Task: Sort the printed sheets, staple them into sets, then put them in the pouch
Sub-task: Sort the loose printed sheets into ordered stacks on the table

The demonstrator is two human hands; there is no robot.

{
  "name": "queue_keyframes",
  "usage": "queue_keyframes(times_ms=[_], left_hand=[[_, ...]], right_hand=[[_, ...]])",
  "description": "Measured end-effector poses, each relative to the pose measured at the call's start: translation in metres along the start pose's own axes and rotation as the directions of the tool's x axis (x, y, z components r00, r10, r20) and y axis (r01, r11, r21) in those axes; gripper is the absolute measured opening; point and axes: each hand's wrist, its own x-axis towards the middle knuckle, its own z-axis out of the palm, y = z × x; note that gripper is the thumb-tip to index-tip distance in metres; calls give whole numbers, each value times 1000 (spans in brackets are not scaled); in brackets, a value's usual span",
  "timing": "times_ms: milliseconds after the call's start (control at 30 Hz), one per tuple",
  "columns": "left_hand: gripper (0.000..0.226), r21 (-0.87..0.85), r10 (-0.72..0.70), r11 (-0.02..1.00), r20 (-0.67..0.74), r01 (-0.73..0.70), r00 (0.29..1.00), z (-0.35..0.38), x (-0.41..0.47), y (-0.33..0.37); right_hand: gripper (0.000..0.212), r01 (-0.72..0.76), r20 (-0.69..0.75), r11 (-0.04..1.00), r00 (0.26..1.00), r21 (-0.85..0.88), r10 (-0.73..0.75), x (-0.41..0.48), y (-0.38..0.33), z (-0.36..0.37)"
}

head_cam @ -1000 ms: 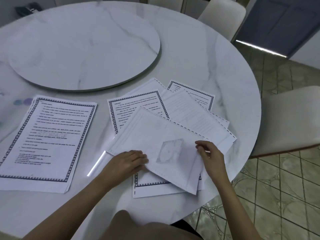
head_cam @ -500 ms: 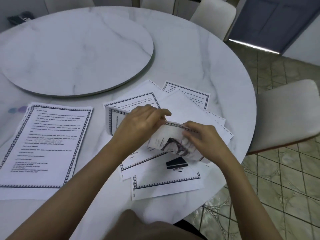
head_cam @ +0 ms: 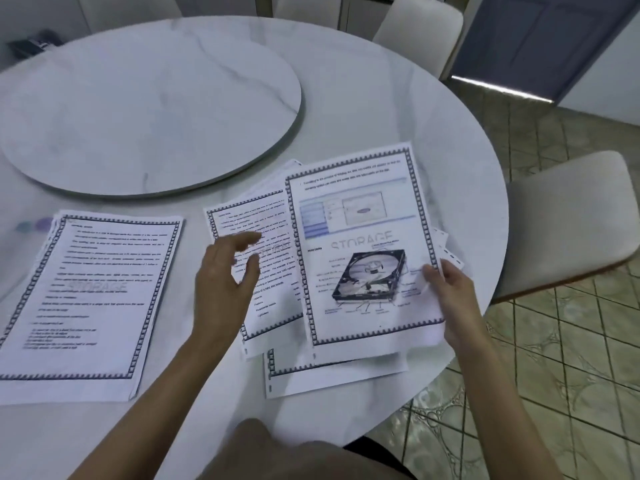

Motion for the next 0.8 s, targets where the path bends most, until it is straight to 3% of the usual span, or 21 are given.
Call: queue_keyframes(times_ms=[67,133,233,333,800], left_hand=[[26,-76,-222,970,121,232,968,11,-10,-12],[28,-107,-414,888,237,447,879,21,-19,-21],[30,-120,-546,781,346,613,763,30,-29,-31],[33,-116,-574,748,380,653,725,32,-31,-34],[33,-200,-628,666,369,718,685,29,-25,-37]], right_hand=[[11,-58,-3,998,998,-31,58,-2,16,5],[14,-113,-8,992,994,-50,113,-5,27,9],[16,-155,-18,984,988,-86,154,-11,38,13],[17,-159,-15,980,987,-121,158,-15,40,14],[24,-59,76,981,994,-186,74,-15,35,12]])
